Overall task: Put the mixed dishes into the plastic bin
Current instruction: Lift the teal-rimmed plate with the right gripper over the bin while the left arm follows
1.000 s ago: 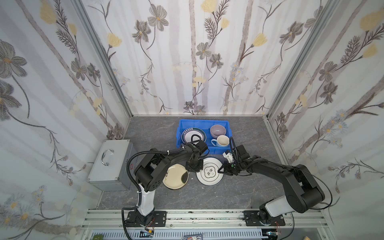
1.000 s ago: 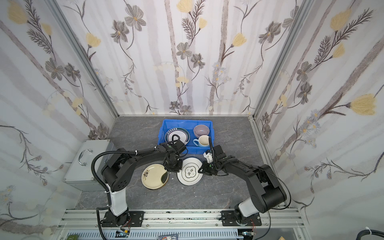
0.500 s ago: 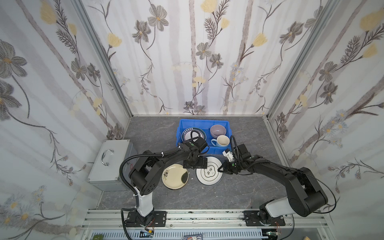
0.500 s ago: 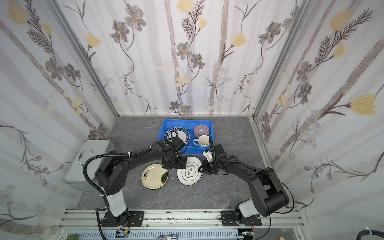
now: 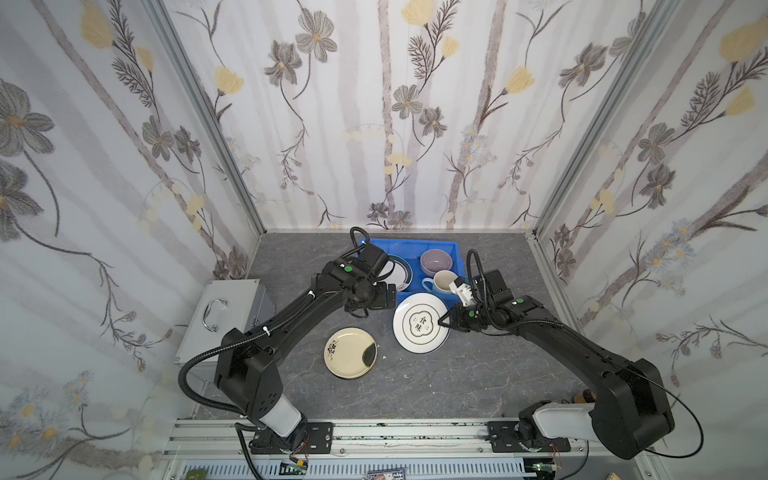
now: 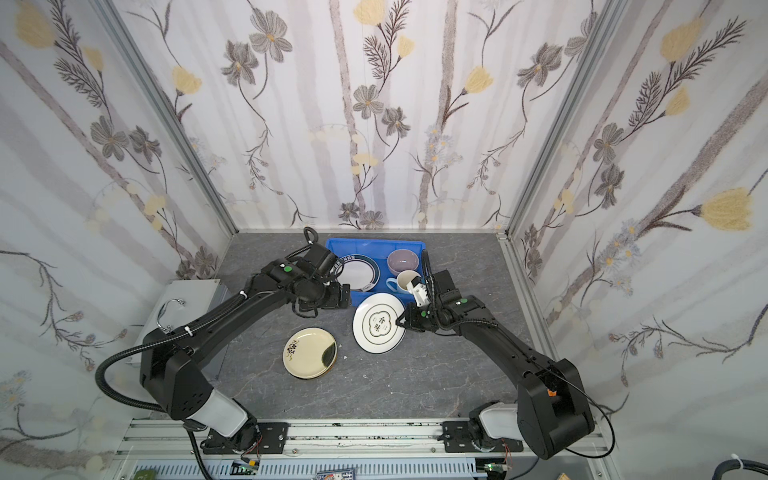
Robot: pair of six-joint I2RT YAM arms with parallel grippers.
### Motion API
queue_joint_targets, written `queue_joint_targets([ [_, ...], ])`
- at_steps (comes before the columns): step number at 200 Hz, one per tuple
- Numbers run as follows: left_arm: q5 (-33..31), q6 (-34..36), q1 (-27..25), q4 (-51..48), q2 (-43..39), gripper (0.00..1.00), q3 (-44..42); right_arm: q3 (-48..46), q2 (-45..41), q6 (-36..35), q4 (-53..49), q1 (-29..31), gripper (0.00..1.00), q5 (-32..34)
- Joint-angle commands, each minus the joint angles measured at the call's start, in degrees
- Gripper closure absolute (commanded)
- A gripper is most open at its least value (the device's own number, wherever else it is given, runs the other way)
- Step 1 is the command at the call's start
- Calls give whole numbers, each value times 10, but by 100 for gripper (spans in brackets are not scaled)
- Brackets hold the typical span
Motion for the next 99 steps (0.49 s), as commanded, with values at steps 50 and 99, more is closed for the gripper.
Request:
queue_joint_targets([
  [50,3,54,107,-54,-37,0,70,211,96,-10,-54,2,88,-13],
  [99,33,83,164,-54,-1,0,120,393,248,-14,-78,4,88,-14],
])
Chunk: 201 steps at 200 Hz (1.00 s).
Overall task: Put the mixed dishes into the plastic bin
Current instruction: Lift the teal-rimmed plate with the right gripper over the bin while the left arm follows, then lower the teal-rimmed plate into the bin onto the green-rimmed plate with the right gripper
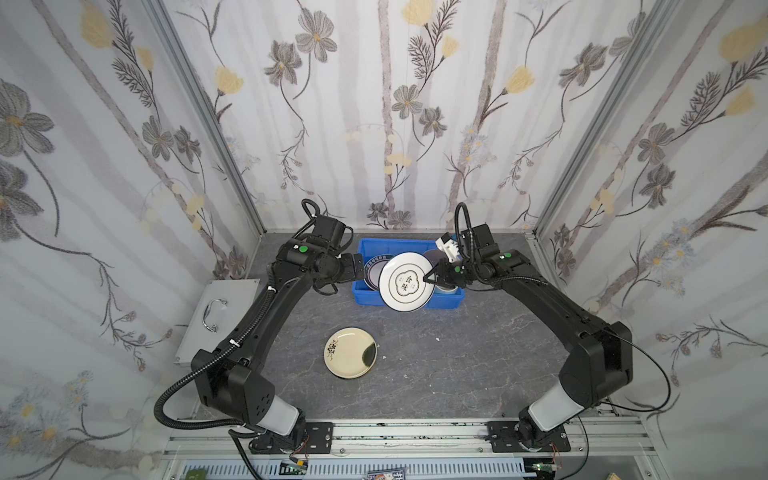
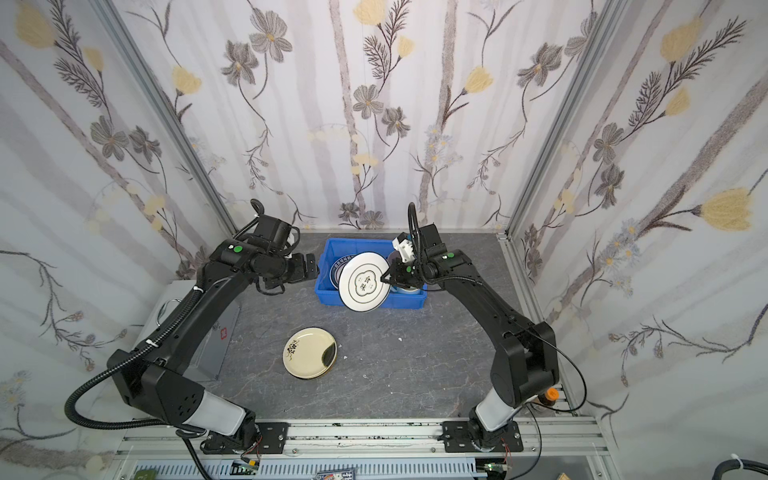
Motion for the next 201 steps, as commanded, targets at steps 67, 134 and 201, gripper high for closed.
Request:
queue_joint_targets([
  [67,61,53,90,-2,82,0,83,354,288,1,-70,1,88,6],
  [134,101,62,109,-14,162,0,151,407,403,23,-44,7,89,25],
  [201,115,74,114,-25,181,0,164,407,442,43,-17,7,86,33],
])
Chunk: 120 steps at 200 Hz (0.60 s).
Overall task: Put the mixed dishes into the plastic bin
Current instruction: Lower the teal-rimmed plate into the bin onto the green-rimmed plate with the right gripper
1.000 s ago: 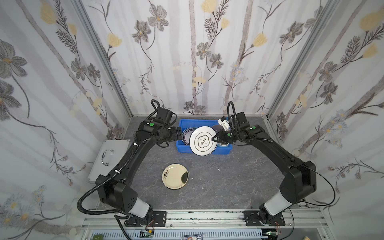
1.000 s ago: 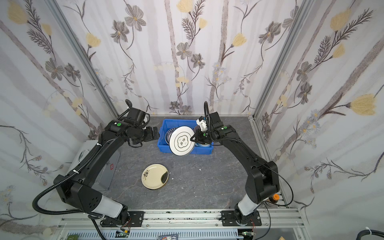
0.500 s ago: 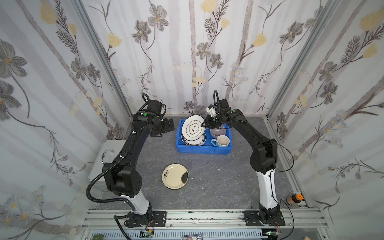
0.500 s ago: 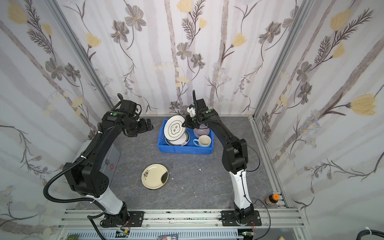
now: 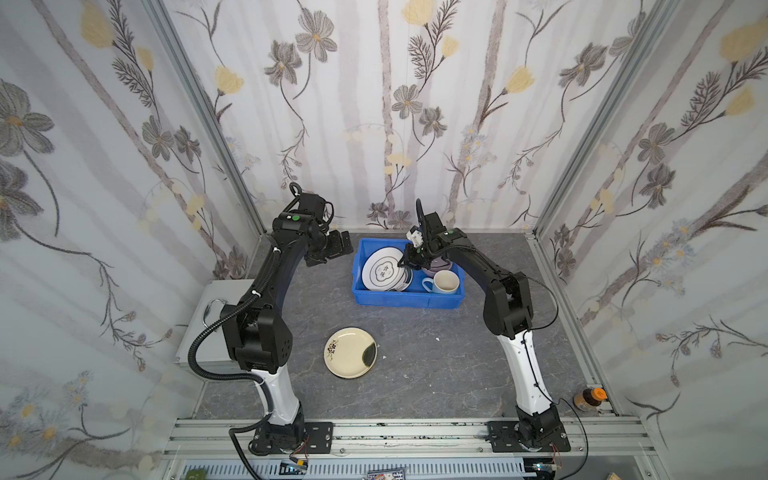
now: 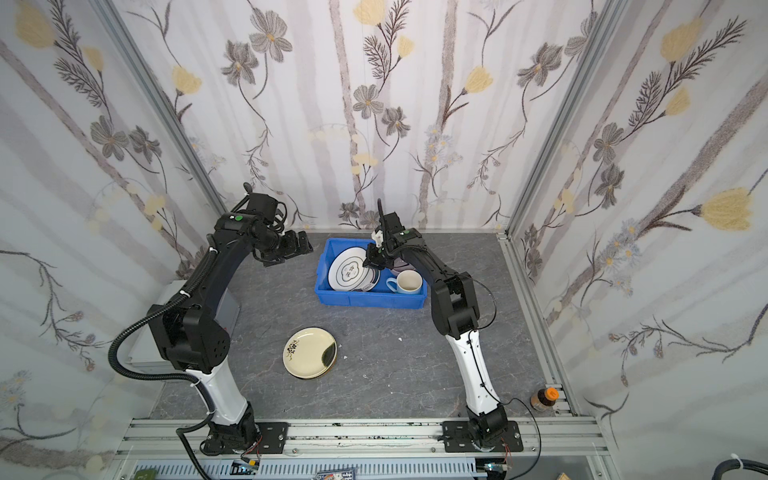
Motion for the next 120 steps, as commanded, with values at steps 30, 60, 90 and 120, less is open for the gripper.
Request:
queue_joint_targets([
  [30,14,9,4,-6,-8,0,-13,6,27,16,43,-2,83,-1],
  [60,20,7,6,0,-13,0,-25,6,34,19,44,-6,75,-1],
  [90,28,6,10,2,-13,0,-27,6,34,18,41,-10,65,7],
  [120,30,5,10,4,-16,0,-31,6,34,15,36,-15,61,9],
])
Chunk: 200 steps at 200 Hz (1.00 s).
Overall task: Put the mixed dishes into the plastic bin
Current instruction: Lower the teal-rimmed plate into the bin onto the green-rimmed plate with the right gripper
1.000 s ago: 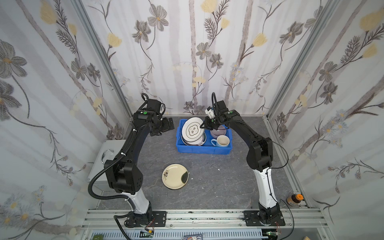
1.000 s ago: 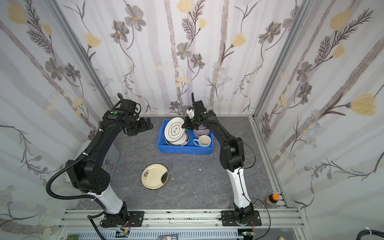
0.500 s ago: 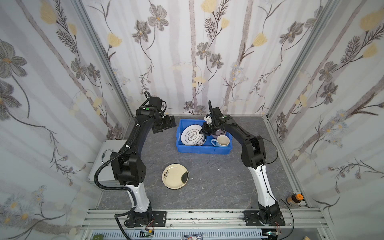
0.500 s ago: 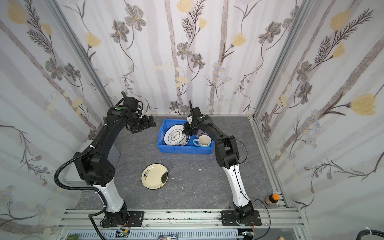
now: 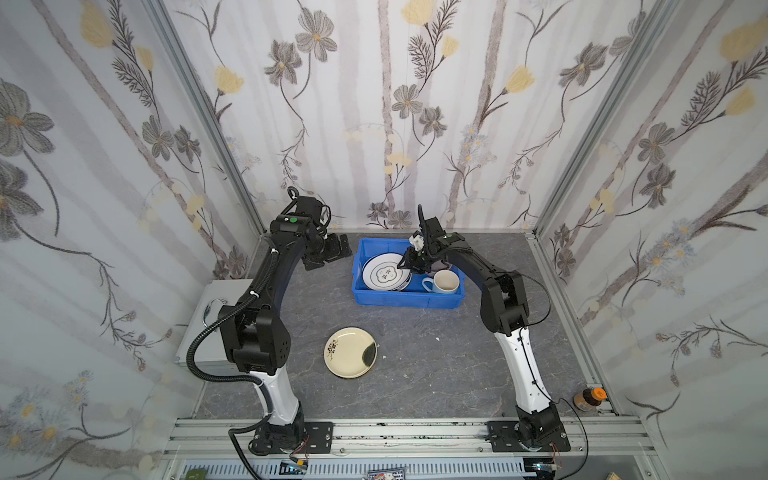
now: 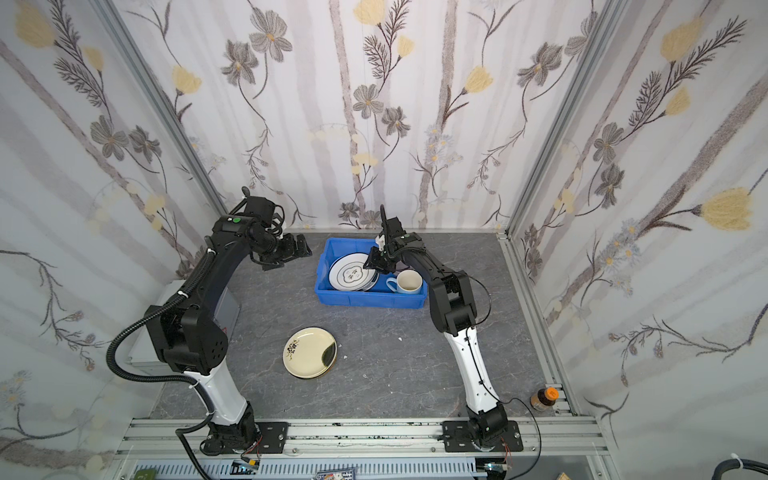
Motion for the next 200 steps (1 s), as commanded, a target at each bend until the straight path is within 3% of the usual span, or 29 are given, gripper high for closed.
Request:
queue_joint_targets([
  [1,9,5,2,3,-6,0,-4,6,0,1,16,-3,61,5],
  [45,11,7,3,3,-15,0,-17,6,-7,-25,-11,-7,52,10],
  [150,10,-1,3,10,-46,0,-62,6,-22,-63,-58,1,45,49],
  [200,12,-2,2,14,-49,0,-74,7,-18,-64,-36,16,42,36],
])
